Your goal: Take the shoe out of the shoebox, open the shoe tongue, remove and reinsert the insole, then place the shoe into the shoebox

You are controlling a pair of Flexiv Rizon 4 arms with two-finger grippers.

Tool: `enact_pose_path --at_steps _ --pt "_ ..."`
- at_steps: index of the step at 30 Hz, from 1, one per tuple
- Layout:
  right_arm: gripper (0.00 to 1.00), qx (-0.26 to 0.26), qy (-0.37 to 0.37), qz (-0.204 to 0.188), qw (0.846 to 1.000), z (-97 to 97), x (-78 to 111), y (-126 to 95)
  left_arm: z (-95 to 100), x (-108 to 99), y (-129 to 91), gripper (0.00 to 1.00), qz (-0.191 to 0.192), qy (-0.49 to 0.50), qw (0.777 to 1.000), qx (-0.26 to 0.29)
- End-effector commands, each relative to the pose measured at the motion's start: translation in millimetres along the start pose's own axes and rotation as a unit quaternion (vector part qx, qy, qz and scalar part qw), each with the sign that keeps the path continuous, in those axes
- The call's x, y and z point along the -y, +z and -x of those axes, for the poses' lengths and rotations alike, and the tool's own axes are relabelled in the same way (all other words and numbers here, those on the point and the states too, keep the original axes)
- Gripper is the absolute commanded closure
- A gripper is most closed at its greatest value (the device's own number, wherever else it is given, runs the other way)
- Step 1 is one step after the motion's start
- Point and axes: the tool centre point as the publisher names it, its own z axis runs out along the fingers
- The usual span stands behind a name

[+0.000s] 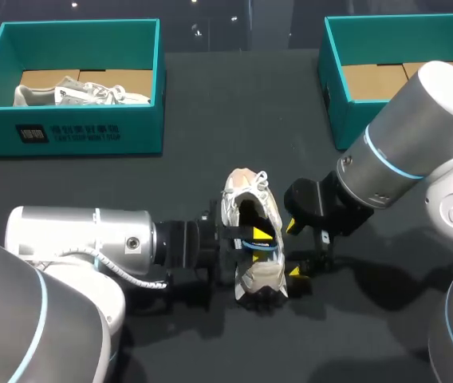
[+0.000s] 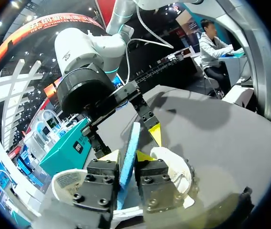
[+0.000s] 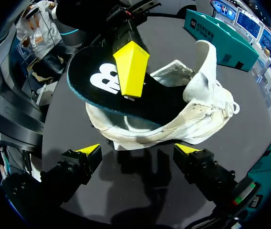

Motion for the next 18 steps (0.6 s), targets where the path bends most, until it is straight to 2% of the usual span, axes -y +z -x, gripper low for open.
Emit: enact_pose_path --at_steps 1,9,12,15,16,17,18 --pt "0.00 0.001 0.000 0.000 1.000 -0.8 0.0 1 4.6 -11 8 1.00 0.000 0.004 1.000 -0.001" --pt "0.00 0.001 0.000 0.000 1.000 -0.8 0.0 1 11.7 -41 22 1.00 0.007 0.024 1.000 -0.003" --pt "0.00 0.001 0.000 0.000 1.000 -0.8 0.0 1 13.0 -45 21 1.00 0.012 0.026 1.000 -0.003" --pt "0.00 0.001 0.000 0.000 1.000 -0.8 0.0 1 15.0 -40 14 1.00 0.009 0.021 1.000 0.000" --pt "0.00 0.001 0.000 0.000 1.000 -0.8 0.0 1 15.0 -38 12 0.96 0.009 0.020 1.000 0.000" --pt "0.00 0.001 0.000 0.000 1.000 -0.8 0.0 1 15.2 -35 9 0.80 0.010 0.020 1.000 0.000" --pt "0.00 0.001 0.000 0.000 1.000 -0.8 0.0 1 16.2 -33 6 0.60 0.010 0.019 1.000 0.001"
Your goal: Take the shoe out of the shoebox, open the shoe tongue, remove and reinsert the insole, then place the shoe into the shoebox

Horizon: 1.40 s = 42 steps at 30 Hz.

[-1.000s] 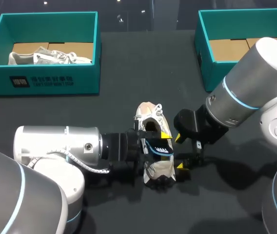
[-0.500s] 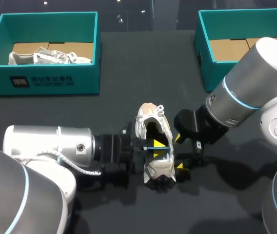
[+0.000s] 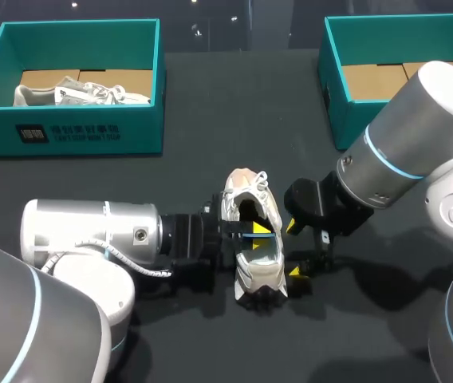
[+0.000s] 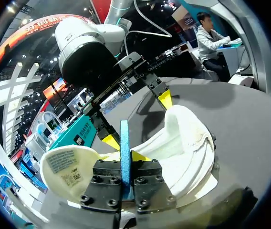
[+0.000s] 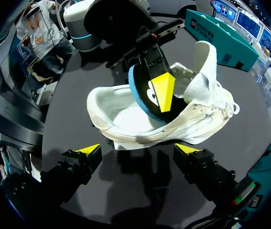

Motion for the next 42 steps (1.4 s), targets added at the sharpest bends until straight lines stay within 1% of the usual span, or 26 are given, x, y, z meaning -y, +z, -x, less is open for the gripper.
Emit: enact_pose_path --at_steps 1,2,6,8,10,11,12,13,14,15,18,23,27,28,30,32,36,37,38,39,42 --pt "0.00 0.001 0.000 0.000 1.000 -0.8 0.0 1 2.9 9 -13 0.55 0.002 -0.002 1.000 -0.001" --pt "0.00 0.001 0.000 0.000 1.000 -0.8 0.0 1 3.3 12 -16 0.52 0.002 -0.003 1.000 -0.001" --pt "0.00 0.001 0.000 0.000 1.000 -0.8 0.0 1 1.8 21 -27 0.49 0.002 -0.018 1.000 -0.006" --pt "0.00 0.001 0.000 0.000 1.000 -0.8 0.0 1 1.0 24 -32 0.38 0.001 -0.027 1.000 -0.011" --pt "0.00 0.001 0.000 0.000 1.000 -0.8 0.0 1 -0.2 25 -34 0.39 0.004 -0.032 0.999 -0.018" --pt "0.00 0.001 0.000 0.000 1.000 -0.8 0.0 1 -0.5 25 -34 0.45 0.001 -0.035 0.999 -0.021" --pt "0.00 0.001 0.000 0.000 1.000 -0.8 0.0 1 -1.6 25 -32 0.55 0.002 -0.035 0.999 -0.026" --pt "0.00 0.001 0.000 0.000 1.000 -0.8 0.0 1 -2.5 24 -30 0.70 0.003 -0.032 0.999 -0.028" --pt "0.00 0.001 0.000 0.000 1.000 -0.8 0.0 1 -3.1 23 -28 0.91 0.000 -0.031 0.999 -0.031" --pt "0.00 0.001 0.000 0.000 1.000 -0.8 0.0 1 -4.3 22 -25 1.00 -0.001 -0.028 0.999 -0.038" --pt "0.00 0.001 0.000 0.000 1.000 -0.8 0.0 1 -6.5 18 -15 1.00 -0.003 -0.020 0.998 -0.055" --pt "0.00 0.001 0.000 0.000 1.000 -0.8 0.0 1 -6.1 2 0 1.00 0.013 0.000 0.997 -0.077" --pt "0.00 0.001 0.000 0.000 1.000 -0.8 0.0 1 1.0 -12 6 1.00 0.023 0.004 0.997 -0.071" --pt "0.00 0.001 0.000 0.000 1.000 -0.8 0.0 1 2.8 -16 6 1.00 0.032 0.007 0.997 -0.068" --pt "0.00 0.001 0.000 0.000 1.000 -0.8 0.0 1 5.7 -20 6 1.00 0.035 0.006 0.997 -0.065" --pt "0.00 0.001 0.000 0.000 1.000 -0.8 0.0 1 7.2 -18 4 1.00 0.035 0.006 0.997 -0.065" --pt "0.00 0.001 0.000 0.000 1.000 -0.8 0.0 1 5.6 -5 -3 1.00 0.025 0.000 0.997 -0.079" --pt "0.00 0.001 0.000 0.000 1.000 -0.8 0.0 1 5.0 -1 -5 0.88 0.024 -0.002 0.996 -0.084" --pt "0.00 0.001 0.000 0.000 1.000 -0.8 0.0 1 4.0 2 -7 0.73 0.022 -0.003 0.996 -0.088" --pt "0.00 0.001 0.000 0.000 1.000 -0.8 0.0 1 3.3 6 -9 0.66 0.019 -0.006 0.996 -0.091" --pt "0.00 0.001 0.000 0.000 1.000 -0.8 0.0 1 1.6 13 -16 0.58 0.021 -0.007 0.994 -0.104"
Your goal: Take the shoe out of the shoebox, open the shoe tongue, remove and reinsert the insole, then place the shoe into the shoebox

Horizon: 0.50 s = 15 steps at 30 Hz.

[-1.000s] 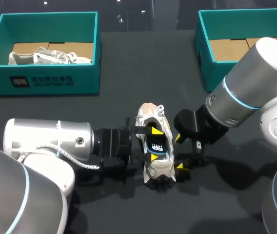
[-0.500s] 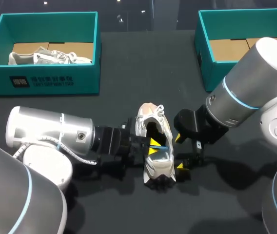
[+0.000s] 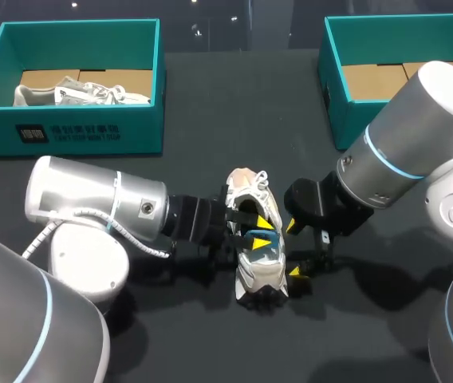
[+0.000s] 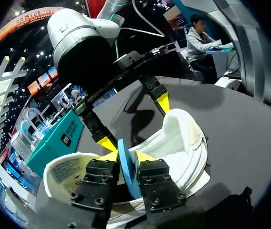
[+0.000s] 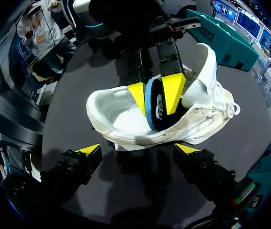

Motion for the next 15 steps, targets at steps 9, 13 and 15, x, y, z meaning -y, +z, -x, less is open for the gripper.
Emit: enact_pose_path --at_steps 9,13,15 --pt "0.00 0.000 0.005 -0.004 1.000 5.2 6.5 -18 -6.3 13 -32 0.56 0.028 -0.007 0.997 -0.077" --pt "0.00 -0.004 0.015 -0.009 1.000 10.4 22.4 -34 -10.2 13 -35 0.56 0.036 -0.007 0.993 -0.113" --pt "0.00 -0.003 0.022 -0.017 1.000 12.2 30.2 -43 -12.1 14 -37 0.56 0.043 -0.005 0.990 -0.131"
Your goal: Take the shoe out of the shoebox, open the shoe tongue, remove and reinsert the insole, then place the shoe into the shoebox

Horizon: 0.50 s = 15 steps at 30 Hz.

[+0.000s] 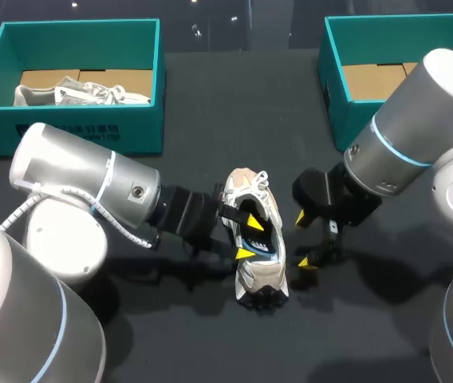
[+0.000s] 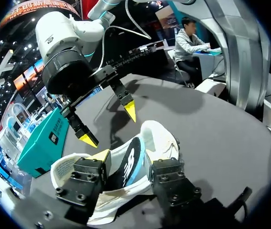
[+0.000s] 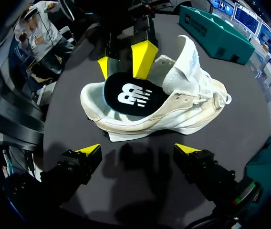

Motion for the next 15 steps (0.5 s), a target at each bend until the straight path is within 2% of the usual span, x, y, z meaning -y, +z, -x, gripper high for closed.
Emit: enact_pose_path --at_steps 1,7,9,11,15 --pt "0.00 0.000 0.006 -0.005 1.000 -0.3 20.3 -31 2.9 4 -10 0.55 0.016 0.003 0.998 -0.058" --pt "0.00 0.015 0.022 -0.028 0.999 6.2 46.4 -58 6.7 6 -23 0.52 0.026 0.009 0.996 -0.084" --pt "0.00 0.022 0.021 -0.027 0.999 7.7 53.3 -67 7.0 5 -29 0.51 0.031 0.011 0.995 -0.097" --pt "0.00 0.024 0.008 -0.008 1.000 9.2 59.8 -74 6.0 6 -36 0.51 0.036 0.012 0.993 -0.115" --pt "0.00 0.021 0.003 -0.012 1.000 9.5 60.5 -74 7.3 8 -52 0.51 0.046 0.021 0.990 -0.133"
